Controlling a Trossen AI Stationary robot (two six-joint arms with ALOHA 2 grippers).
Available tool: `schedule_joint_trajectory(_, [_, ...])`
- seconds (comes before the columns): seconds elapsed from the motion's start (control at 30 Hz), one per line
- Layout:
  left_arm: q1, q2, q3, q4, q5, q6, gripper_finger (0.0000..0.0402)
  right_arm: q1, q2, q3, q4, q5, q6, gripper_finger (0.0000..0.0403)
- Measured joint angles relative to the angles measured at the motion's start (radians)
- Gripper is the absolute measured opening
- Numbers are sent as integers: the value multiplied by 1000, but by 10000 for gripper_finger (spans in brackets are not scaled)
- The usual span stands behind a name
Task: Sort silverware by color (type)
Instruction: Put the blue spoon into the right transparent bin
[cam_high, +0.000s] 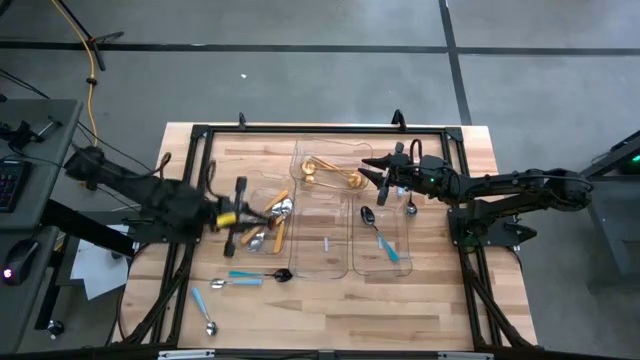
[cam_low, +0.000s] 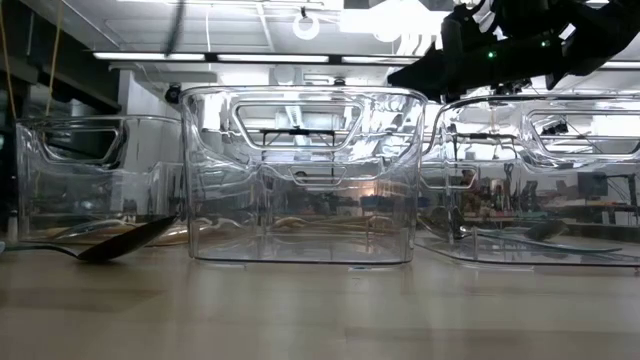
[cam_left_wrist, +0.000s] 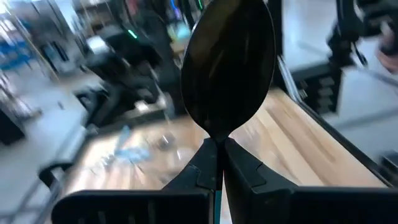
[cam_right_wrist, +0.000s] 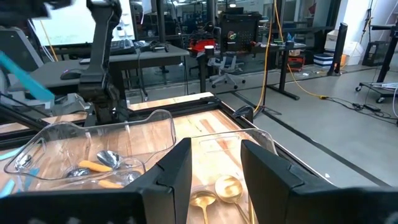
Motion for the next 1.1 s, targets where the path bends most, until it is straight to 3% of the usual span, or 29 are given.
schedule_joint_trajectory(0.17, [259,-29,-165,318,246,47,1,0,0,0,20,0,0,121])
schedule_joint_trajectory(0.43, [601,22,-335,691,561,-64,1,1,2,0,78,-2,0,121])
schedule_joint_trajectory(0.77, [707,76,-452,969,579,-145,1,2,83,0,276,-50,0,121])
schedule_joint_trajectory(0.9, [726,74,-439,967,578,-188,1,-2,114,7,372,-51,-2,121])
schedule_joint_trajectory(1.1, [761,82,-431,936,650,-236,1,-5,122,46,273,-51,-2,121])
